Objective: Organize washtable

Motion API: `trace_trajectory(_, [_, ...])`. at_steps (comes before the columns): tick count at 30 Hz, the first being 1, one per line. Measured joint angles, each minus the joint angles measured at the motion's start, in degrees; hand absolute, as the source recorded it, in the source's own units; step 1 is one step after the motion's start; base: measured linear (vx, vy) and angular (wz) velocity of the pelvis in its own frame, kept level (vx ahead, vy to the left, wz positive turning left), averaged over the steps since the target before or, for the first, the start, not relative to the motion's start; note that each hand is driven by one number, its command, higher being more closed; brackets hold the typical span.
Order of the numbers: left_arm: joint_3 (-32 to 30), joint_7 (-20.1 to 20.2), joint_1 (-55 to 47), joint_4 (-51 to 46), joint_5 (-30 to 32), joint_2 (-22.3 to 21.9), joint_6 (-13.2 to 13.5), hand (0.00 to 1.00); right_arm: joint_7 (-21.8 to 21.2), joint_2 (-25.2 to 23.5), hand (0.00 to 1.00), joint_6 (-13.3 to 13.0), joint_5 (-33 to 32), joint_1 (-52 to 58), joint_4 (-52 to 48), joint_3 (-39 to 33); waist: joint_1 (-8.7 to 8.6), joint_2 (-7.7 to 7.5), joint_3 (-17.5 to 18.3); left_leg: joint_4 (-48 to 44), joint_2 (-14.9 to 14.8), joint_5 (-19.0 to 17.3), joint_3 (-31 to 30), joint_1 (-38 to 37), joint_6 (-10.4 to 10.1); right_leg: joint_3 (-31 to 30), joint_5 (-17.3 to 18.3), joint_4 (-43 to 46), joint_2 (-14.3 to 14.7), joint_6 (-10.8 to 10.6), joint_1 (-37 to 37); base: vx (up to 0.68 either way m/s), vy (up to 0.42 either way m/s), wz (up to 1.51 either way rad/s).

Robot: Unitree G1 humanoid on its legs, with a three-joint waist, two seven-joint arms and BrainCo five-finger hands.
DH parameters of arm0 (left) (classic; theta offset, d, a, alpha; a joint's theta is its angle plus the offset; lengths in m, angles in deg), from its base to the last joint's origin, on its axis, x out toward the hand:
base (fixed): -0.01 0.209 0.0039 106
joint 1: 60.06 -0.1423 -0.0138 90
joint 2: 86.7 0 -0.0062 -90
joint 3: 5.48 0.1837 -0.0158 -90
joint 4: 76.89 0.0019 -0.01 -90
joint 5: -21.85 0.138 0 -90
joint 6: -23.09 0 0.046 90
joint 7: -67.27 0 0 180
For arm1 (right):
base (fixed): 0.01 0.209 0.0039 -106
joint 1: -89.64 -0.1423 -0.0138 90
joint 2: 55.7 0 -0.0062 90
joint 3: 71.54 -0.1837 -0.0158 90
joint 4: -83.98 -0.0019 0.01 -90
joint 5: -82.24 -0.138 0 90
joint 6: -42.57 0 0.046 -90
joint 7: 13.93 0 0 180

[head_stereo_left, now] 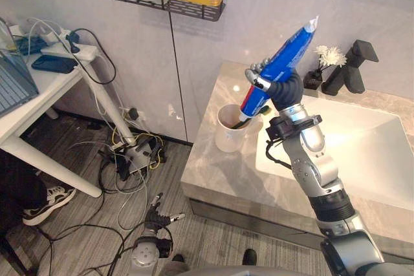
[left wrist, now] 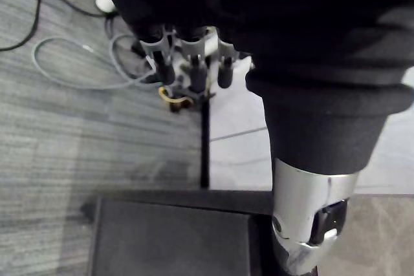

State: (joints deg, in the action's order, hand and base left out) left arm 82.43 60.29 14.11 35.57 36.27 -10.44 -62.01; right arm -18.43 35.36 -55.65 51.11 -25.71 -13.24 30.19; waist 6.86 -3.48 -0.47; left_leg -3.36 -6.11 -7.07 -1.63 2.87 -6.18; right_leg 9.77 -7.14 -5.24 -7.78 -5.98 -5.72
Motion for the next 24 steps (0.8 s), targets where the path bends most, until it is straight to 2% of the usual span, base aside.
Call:
trace_trajectory(18, [0.27,0.35,0.0,0.07,-0.01,0.03,0.0,0.0,-0.61,0.01,1.0,0.13,1.46,0.86,-0.01,2.44,0.02,0.26,-0.3,0.01,0.0,-0.04,0.27,0.01,0.05,-0.2,0.0,0.0,0.01,-0.01,-0.11,0.0,0.0,0.0])
trace_trajectory(24, [2.11,0.35,0.24,0.57,-0.01,0.65,0.0,0.0,-0.7,1.16,1.0,0.09,1.53,0.89,-0.27,3.85,-0.02,0.12,-1.08,-0.67,-0.02,-0.07,0.15,0.47,0.05,-0.4,-0.01,0.0,0.03,0.02,-0.19,0.0,0.0,0.0])
